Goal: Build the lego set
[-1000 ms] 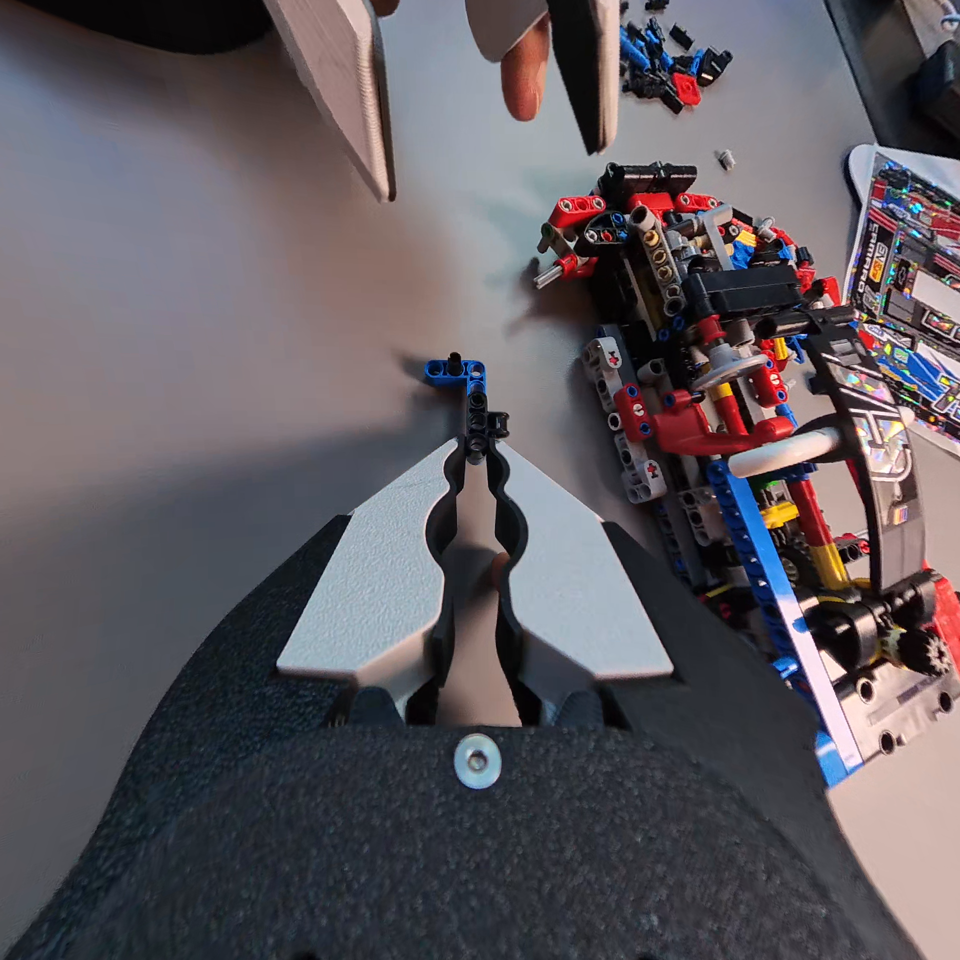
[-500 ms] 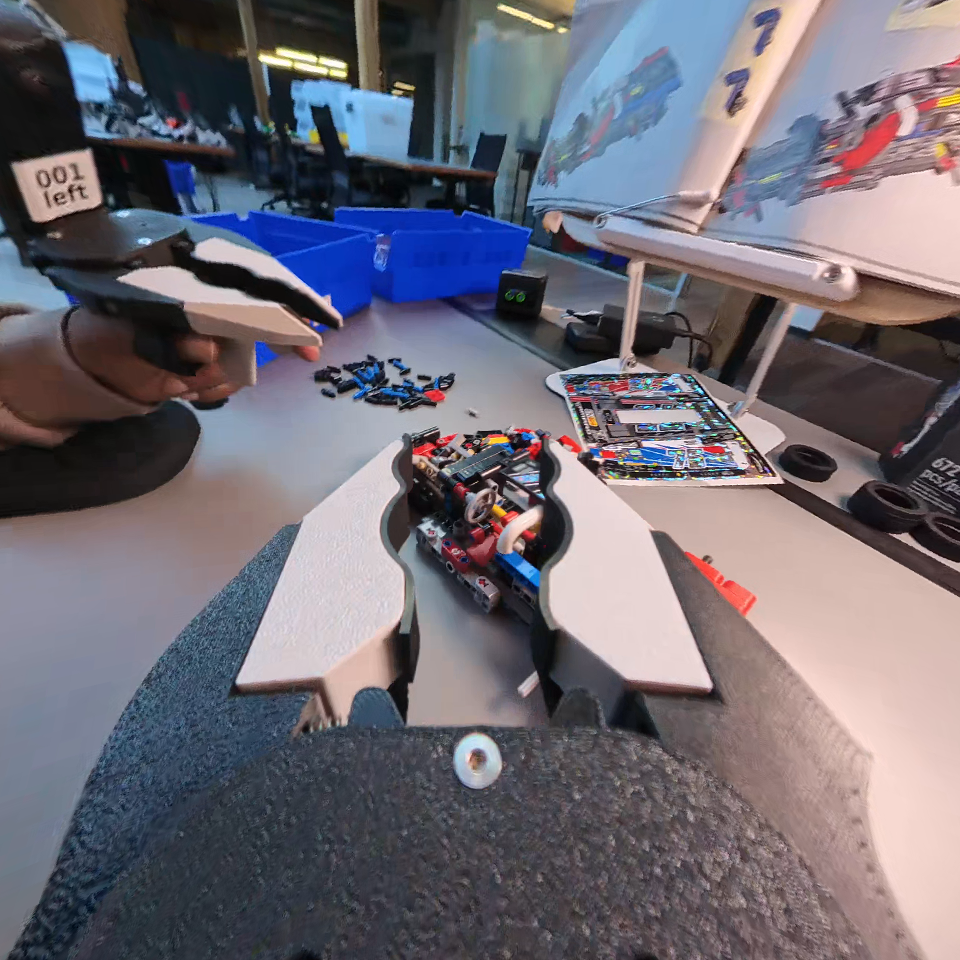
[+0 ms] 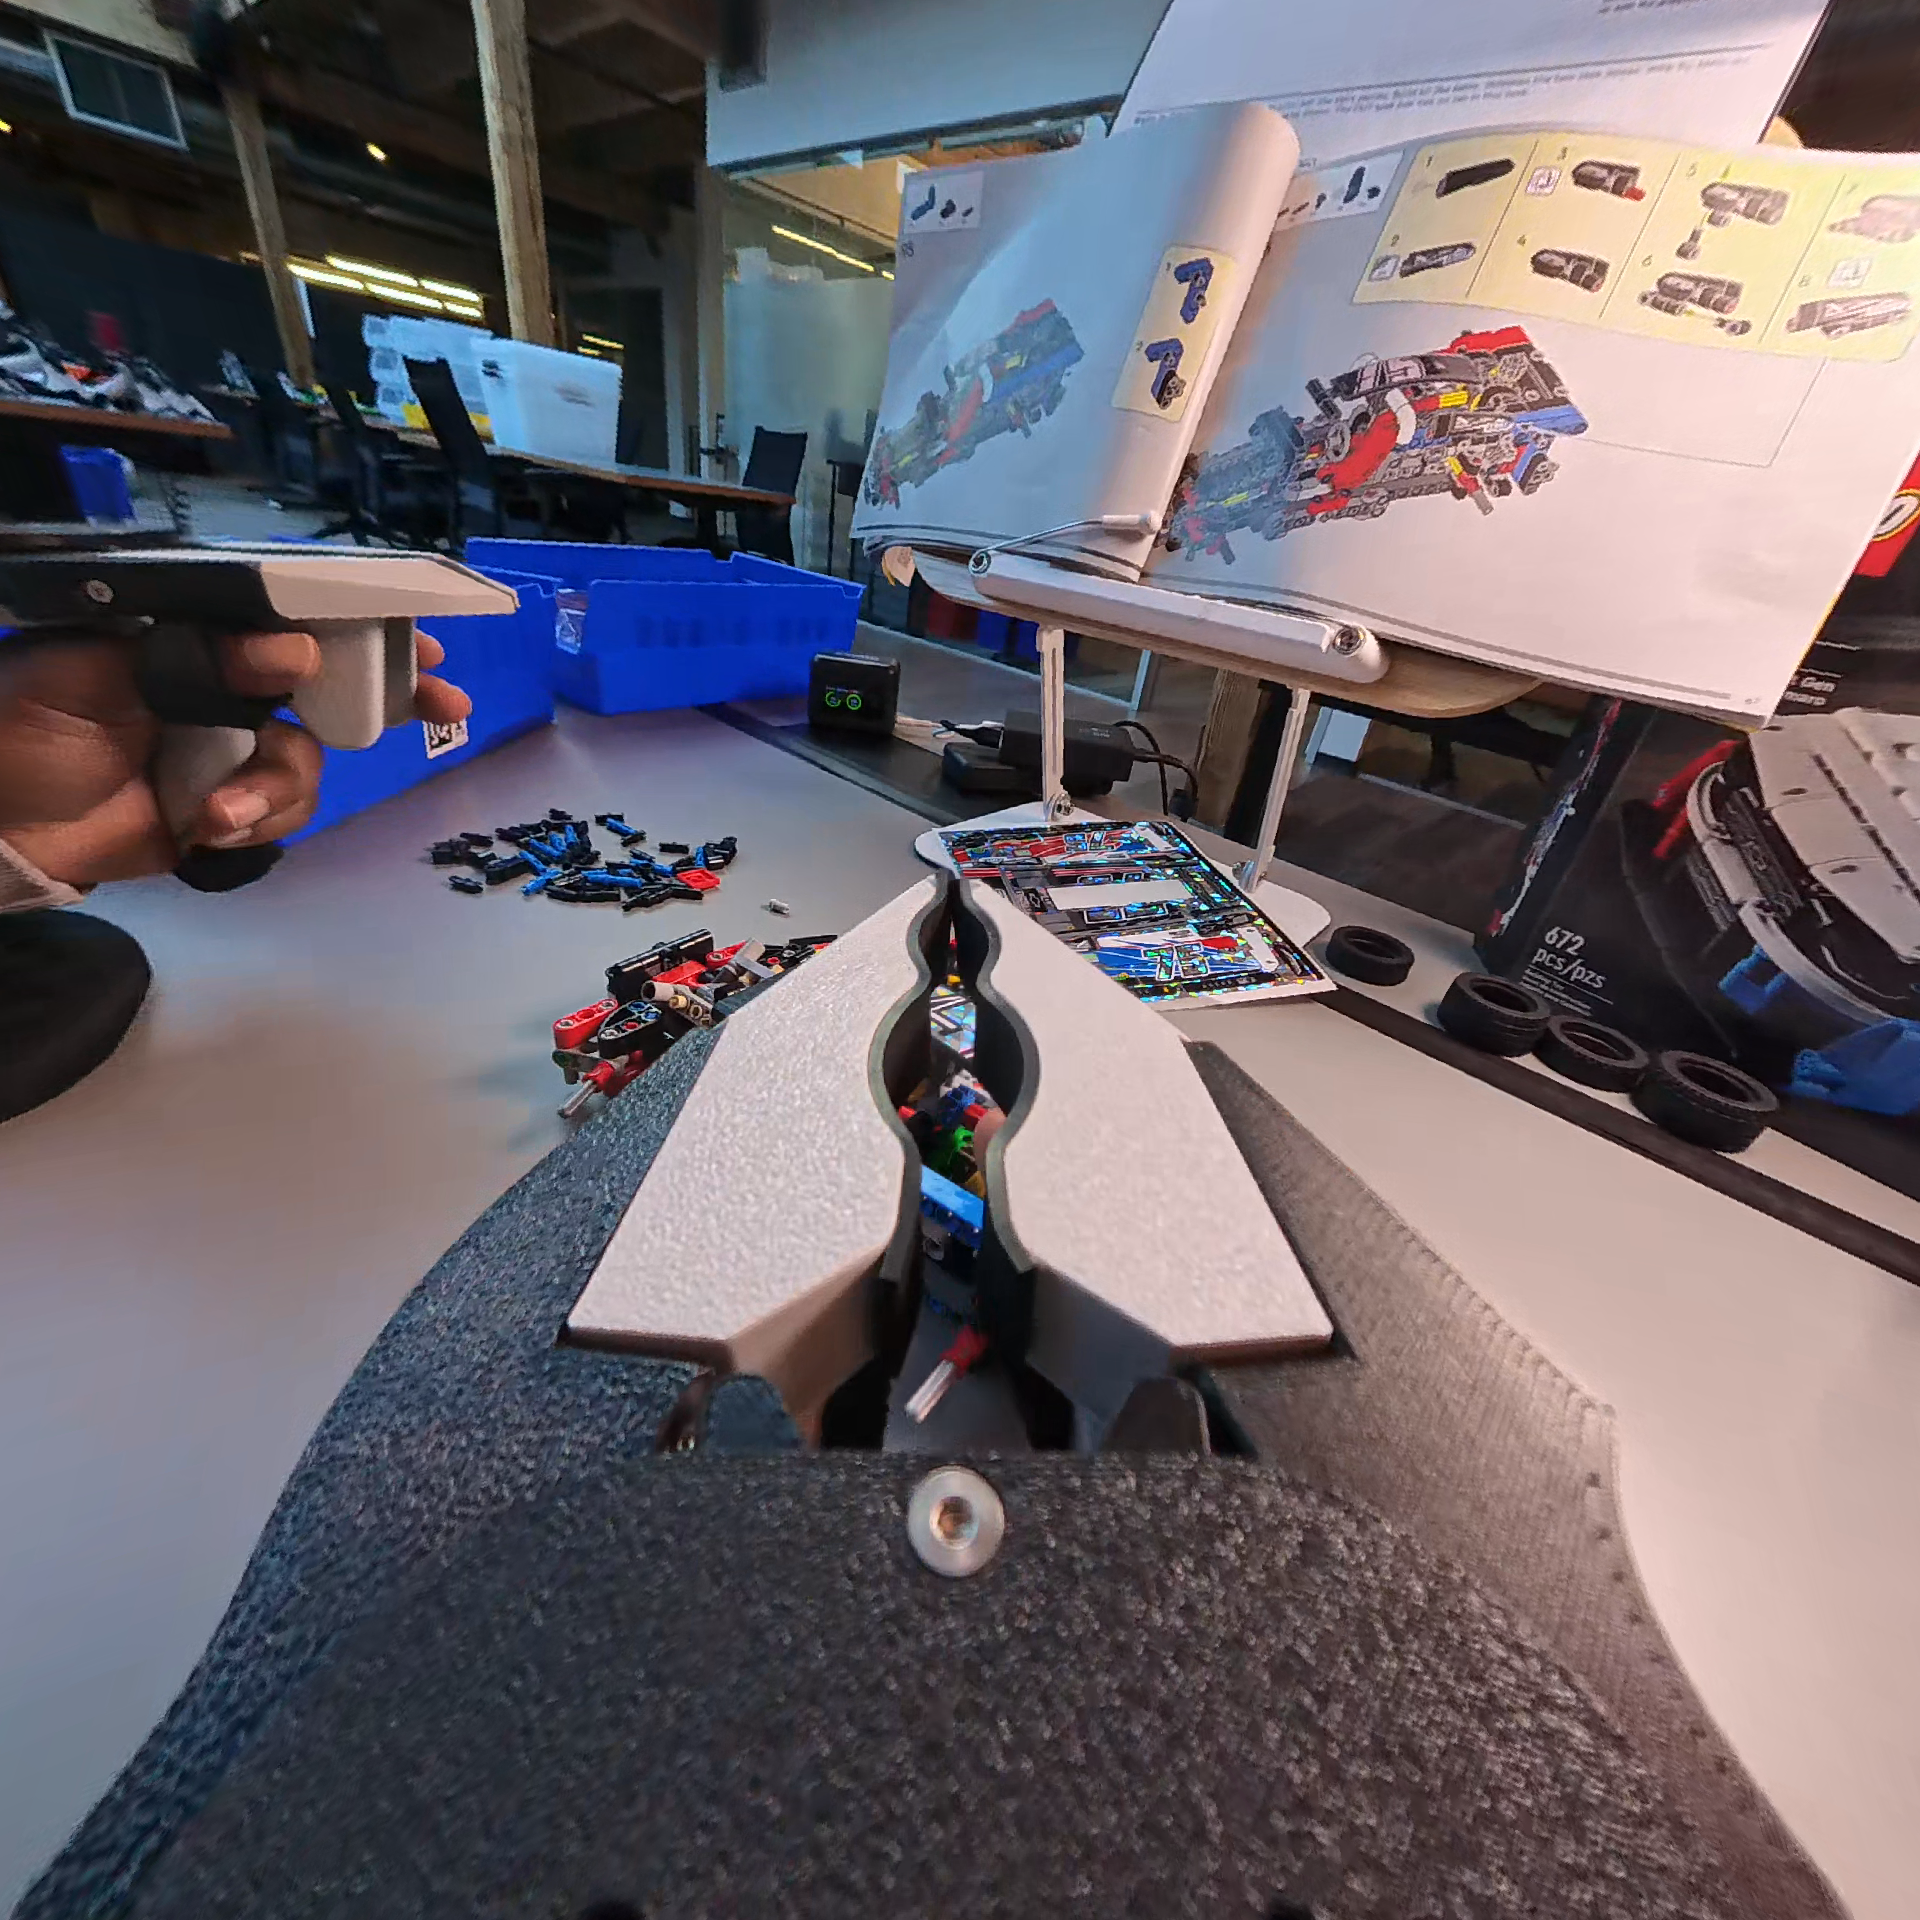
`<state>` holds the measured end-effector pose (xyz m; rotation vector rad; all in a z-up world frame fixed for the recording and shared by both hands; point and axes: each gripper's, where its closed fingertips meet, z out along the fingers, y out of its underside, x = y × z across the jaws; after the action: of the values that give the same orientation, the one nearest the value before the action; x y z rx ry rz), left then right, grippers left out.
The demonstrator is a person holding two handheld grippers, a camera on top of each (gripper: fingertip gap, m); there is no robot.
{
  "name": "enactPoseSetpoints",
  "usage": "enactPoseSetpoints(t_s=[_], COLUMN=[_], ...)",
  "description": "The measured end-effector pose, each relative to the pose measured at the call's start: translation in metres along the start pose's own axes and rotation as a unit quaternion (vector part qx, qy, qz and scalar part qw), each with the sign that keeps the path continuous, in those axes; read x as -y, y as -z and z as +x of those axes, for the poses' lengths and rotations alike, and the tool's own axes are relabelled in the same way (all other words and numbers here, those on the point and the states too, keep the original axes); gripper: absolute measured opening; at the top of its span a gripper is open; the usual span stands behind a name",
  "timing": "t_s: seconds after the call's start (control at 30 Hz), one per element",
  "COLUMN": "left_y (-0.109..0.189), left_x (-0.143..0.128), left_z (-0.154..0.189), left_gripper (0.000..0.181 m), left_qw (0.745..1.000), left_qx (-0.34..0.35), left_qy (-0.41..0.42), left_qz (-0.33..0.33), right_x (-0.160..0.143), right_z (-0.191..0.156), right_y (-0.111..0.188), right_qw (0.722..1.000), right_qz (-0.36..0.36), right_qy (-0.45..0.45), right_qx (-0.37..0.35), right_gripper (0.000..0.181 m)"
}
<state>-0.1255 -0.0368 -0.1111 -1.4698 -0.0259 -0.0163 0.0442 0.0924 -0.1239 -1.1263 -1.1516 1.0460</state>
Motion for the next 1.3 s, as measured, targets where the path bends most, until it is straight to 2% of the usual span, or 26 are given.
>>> enactPoseSetpoints(t_s=[0.03,0.27,0.43,0.57,0.63,0.7,0.77,0.87,1.03,1.2,1.3], left_y=[0.001,0.006,0.006,0.004,0.002,0.002,0.002,0.001,0.000,-0.001,-0.002], left_x=[0.001,-0.002,-0.003,-0.004,-0.005,-0.004,-0.002,-0.002,-0.002,-0.004,-0.006], left_z=[-0.005,-0.029,-0.032,-0.026,-0.021,-0.018,-0.016,-0.012,-0.009,-0.004,-0.002], left_gripper=[0.000,0.000,0.000,0.005,0.010,0.012,0.012,0.013,0.012,0.012,0.012], left_qw=[1.000,0.995,0.995,0.998,0.998,0.999,0.999,0.999,0.999,1.000,1.000], left_qx=[0.003,0.021,0.033,0.030,0.022,0.016,0.013,0.006,0.001,-0.006,-0.010], left_qy=[0.013,0.096,0.087,0.061,0.053,0.050,0.044,0.040,0.034,0.029,0.028], left_qz=[0.004,0.022,0.020,0.011,0.005,0.005,0.006,0.005,0.001,-0.004,-0.009], right_x=[0.001,0.009,0.009,0.006,-0.002,-0.021,-0.052,-0.094,-0.119,-0.118,-0.115], right_z=[0.001,0.016,0.032,0.036,0.020,-0.007,-0.041,-0.075,-0.089,-0.103,-0.120], right_y=[0.001,0.009,0.015,0.015,0.011,0.009,0.016,0.028,0.024,0.026,0.032], right_qw=[1.000,1.000,0.998,0.999,1.000,0.993,0.967,0.922,0.888,0.878,0.872], right_qz=[0.003,0.013,0.015,0.010,-0.013,-0.076,-0.169,-0.271,-0.353,-0.363,-0.359], right_qy=[0.002,0.006,-0.006,-0.017,-0.005,0.012,0.038,0.100,0.147,0.168,0.166], right_qx=[-0.001,-0.024,-0.053,-0.050,0.006,0.089,0.187,0.258,0.254,0.265,0.290], right_gripper=[0.000,0.000,0.000,0.000,0.000,0.002,0.008,0.015,0.021,0.013,0.014])
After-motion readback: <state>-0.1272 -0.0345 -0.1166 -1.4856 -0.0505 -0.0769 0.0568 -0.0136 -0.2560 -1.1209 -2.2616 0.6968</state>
